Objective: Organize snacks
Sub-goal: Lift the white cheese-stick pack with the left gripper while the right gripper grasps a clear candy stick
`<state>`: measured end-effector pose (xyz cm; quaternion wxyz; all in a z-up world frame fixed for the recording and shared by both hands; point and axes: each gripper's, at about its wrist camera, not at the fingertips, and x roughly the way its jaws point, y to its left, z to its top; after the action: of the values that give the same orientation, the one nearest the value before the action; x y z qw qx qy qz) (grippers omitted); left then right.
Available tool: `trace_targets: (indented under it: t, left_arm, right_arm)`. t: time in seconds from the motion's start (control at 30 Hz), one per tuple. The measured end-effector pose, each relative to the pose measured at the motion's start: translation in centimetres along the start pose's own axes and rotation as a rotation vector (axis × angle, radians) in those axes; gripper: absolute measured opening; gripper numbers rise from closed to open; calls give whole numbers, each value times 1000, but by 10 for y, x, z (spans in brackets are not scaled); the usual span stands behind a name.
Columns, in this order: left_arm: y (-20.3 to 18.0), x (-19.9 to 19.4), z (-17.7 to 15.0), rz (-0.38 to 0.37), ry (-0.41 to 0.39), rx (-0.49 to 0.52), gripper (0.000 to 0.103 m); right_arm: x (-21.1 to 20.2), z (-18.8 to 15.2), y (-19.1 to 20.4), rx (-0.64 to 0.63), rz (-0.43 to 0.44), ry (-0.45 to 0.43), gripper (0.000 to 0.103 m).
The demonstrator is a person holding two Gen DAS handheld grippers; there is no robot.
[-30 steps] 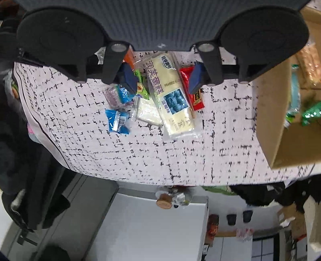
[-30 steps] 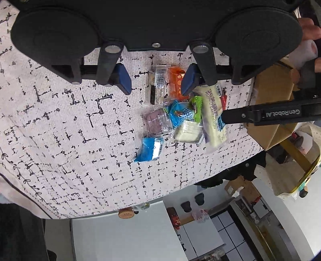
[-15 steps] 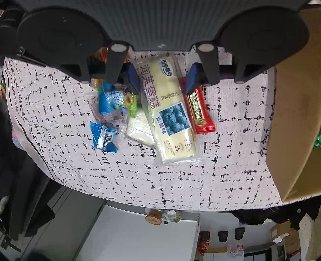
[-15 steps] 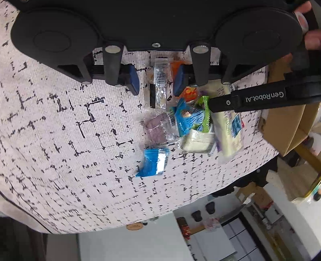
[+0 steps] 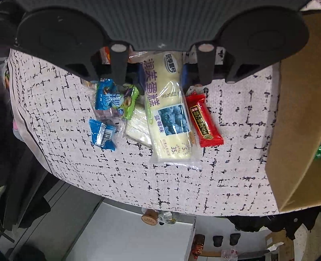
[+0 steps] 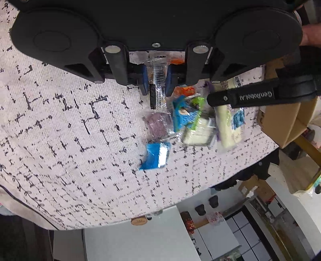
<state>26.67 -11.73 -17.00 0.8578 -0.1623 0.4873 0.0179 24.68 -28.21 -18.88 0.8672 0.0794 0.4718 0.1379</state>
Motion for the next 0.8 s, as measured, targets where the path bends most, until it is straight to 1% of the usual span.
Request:
trace_targets:
  t: [0.2,0.43,0.53,0.63,0.8]
  left_arm:
    - [-2,-21,1,-7,-10,27,32]
    - [4,-52,3,-25,-71,55,32]
    - [7,-67,4,-26,-113,72,32]
    - [15,-81,7,-32,-137,61,32]
    - [28,-98,10,-15,-184,41,32]
  right_arm:
    - [-12,5,13,-15,11,-33,18]
    - [-25,9,33,-28,42,-74,18]
    - [-31,11,42,-33,58,-87,18]
    - [-37,14,51,-40,75,-104,18]
    - [-45,18,66,-58,90,-134,18]
